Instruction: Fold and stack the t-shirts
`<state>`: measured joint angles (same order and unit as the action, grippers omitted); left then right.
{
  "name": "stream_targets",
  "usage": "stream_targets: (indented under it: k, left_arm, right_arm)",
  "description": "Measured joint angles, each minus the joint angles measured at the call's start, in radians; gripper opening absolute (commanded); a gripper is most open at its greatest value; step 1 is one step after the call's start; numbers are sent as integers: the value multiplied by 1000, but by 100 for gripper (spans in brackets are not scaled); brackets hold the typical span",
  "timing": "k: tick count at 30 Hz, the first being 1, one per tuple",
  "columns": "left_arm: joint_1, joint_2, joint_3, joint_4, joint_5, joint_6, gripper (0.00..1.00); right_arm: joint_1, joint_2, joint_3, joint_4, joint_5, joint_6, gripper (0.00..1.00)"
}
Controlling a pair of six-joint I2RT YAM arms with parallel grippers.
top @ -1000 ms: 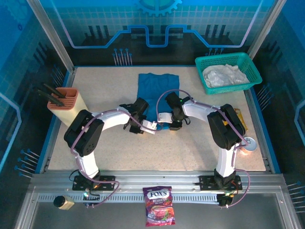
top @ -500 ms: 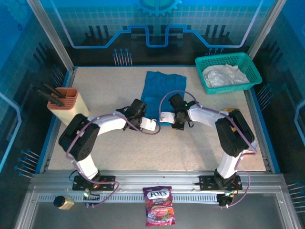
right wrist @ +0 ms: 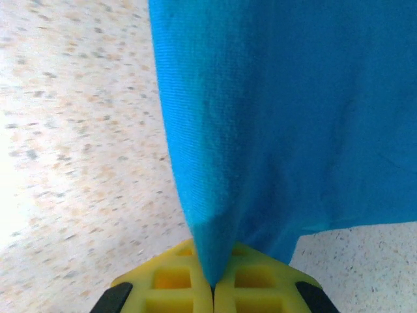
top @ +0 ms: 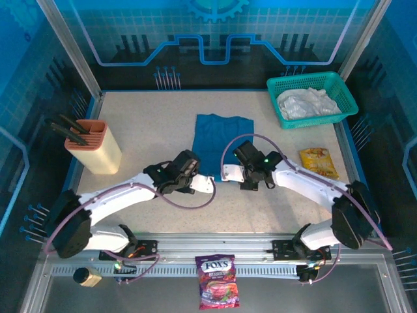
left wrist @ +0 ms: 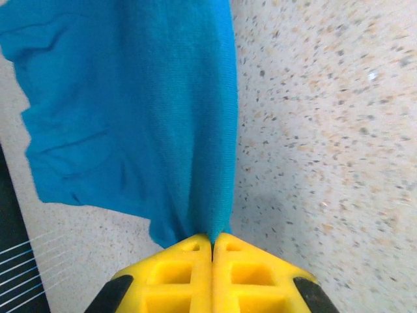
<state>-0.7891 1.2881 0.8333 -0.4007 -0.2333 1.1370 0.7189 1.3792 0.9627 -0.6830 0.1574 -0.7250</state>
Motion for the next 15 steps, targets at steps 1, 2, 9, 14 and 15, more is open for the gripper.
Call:
stream_targets:
  k: [1, 2, 9, 14, 15]
  left_arm:
    - [-21, -34, 3, -30, -8, -15, 0]
    - [-37, -59, 8, -56, -14, -27, 0]
    - [-111, -125, 113, -211, -45, -111, 0]
    - [-93, -103, 144, -213, -65, -107, 0]
    - [-76, -85, 159, -201, -66, -103, 0]
  right_arm:
    - [18, -27, 0, -27, 0, 11, 0]
    - [34, -53, 0, -50, -1, 19, 0]
    - [92, -173, 42, -215, -37, 86, 0]
    - [55, -176, 81, -212, -13, 98, 0]
    - [33, -168, 94, -205, -6, 97, 0]
